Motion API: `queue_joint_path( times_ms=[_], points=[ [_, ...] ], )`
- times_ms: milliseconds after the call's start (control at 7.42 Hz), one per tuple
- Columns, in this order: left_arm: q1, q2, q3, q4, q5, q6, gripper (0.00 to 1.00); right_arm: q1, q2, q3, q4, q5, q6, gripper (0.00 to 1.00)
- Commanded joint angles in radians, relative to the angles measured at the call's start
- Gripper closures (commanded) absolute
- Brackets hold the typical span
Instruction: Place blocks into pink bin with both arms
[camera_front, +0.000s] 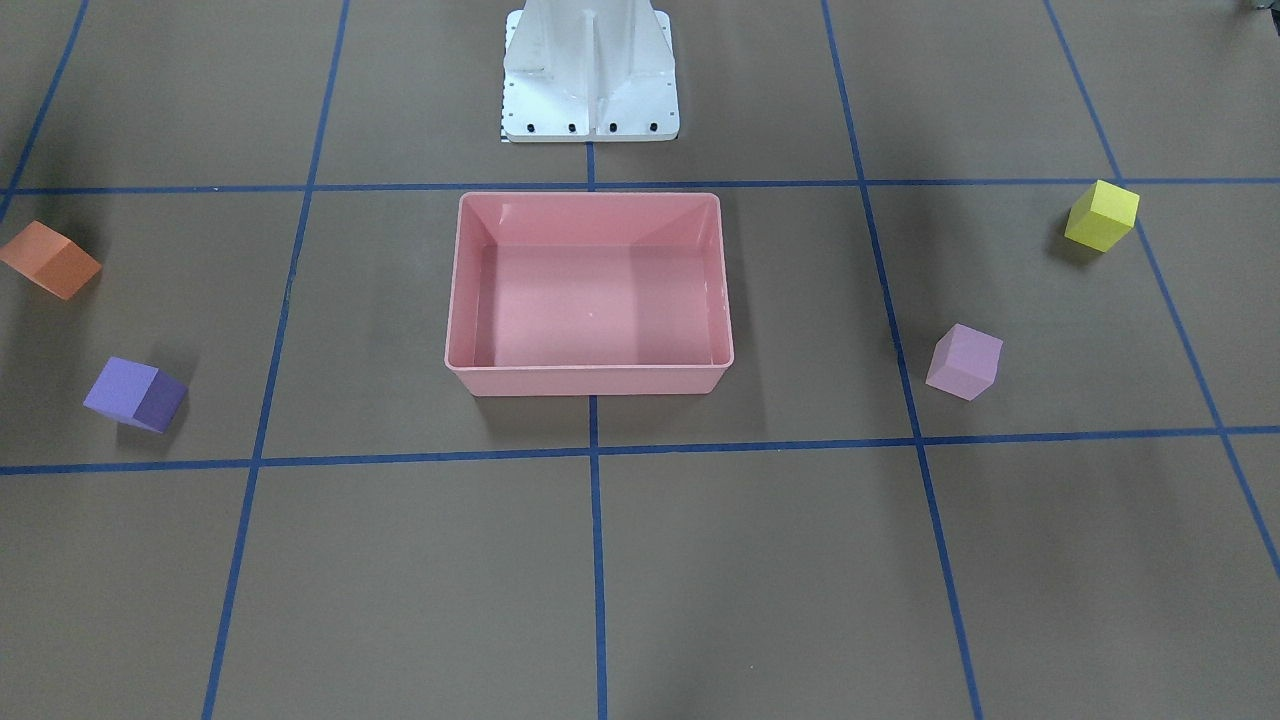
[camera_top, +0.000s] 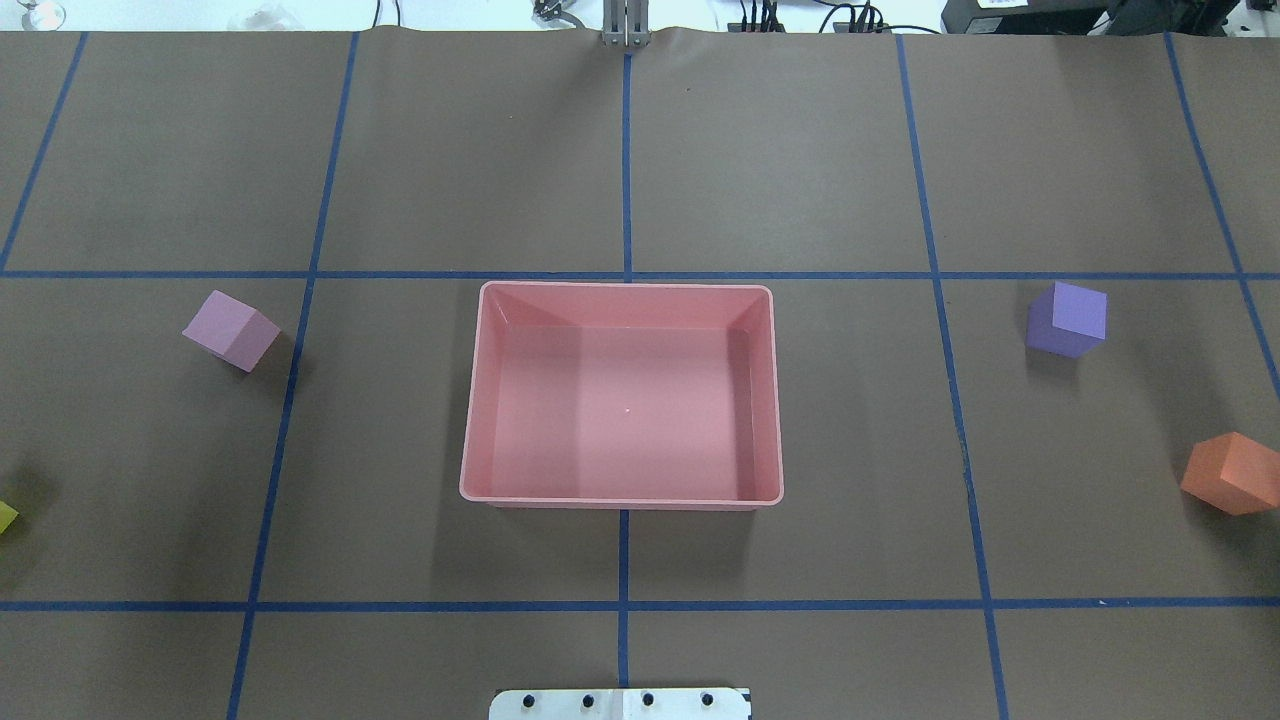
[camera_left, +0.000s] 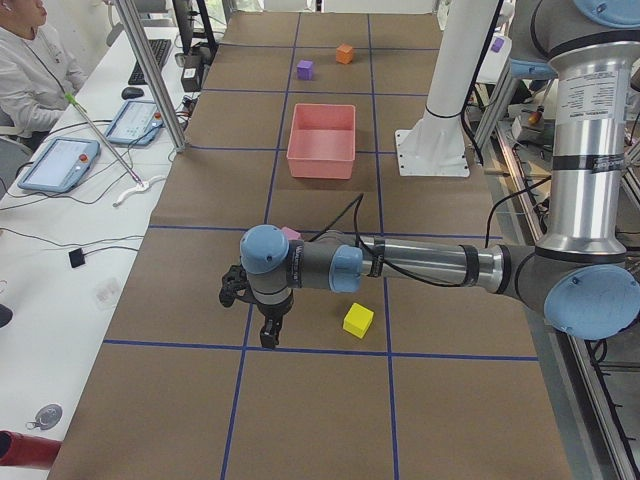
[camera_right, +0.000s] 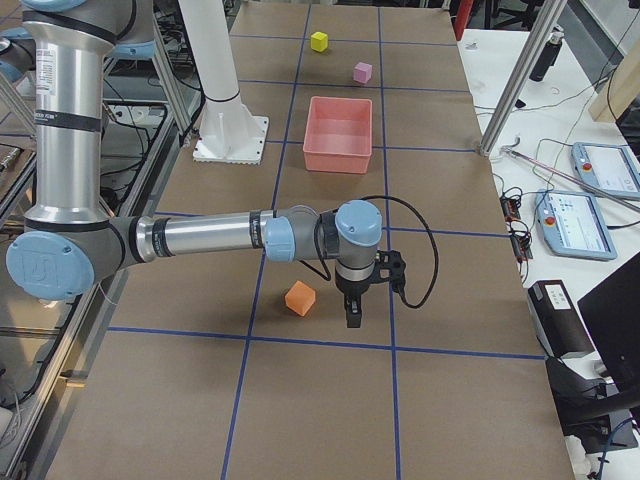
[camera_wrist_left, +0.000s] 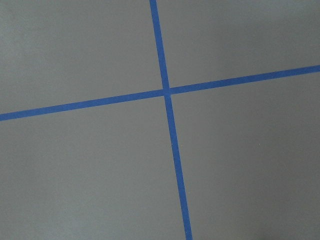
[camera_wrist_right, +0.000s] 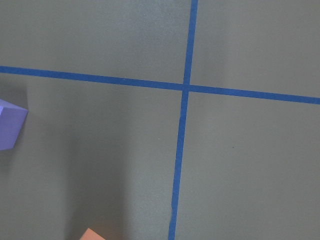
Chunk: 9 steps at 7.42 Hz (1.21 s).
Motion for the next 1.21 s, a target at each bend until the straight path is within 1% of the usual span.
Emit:
queue_joint_path(
  times_ms=[0, 269, 539, 674, 808, 943, 1078],
  points=[
    [0.001, -0.002, -0.007, -0.001, -0.006, 0.0, 0.0, 0.001, -0.002, -0.001, 0.001, 0.0, -0.003, 0.0],
    [0.007, -0.006, -0.015, -0.011, -0.004, 0.003, 0.0, 0.001, -0.002, -0.002, 0.001, 0.0, -0.002, 0.0],
    [0.012, -0.011, -0.015, -0.083, -0.006, 0.002, 0.0, -0.001, -0.002, -0.001, 0.001, 0.002, -0.002, 0.0],
    [0.033, -0.029, 0.0, -0.118, -0.007, -0.009, 0.0, -0.001, -0.002, -0.001, 0.001, 0.002, -0.002, 0.0],
    [0.051, -0.049, 0.011, -0.126, -0.009, -0.015, 0.0, -0.001, -0.002, -0.002, 0.001, 0.002, -0.003, 0.0],
    [0.053, -0.046, 0.011, -0.125, -0.01, -0.011, 0.0, -0.001, -0.002, -0.002, 0.001, 0.002, -0.003, 0.0],
    [0.058, -0.048, 0.01, -0.151, -0.01, -0.008, 0.0, -0.001, -0.002, -0.001, 0.001, 0.002, -0.003, 0.0]
  ],
)
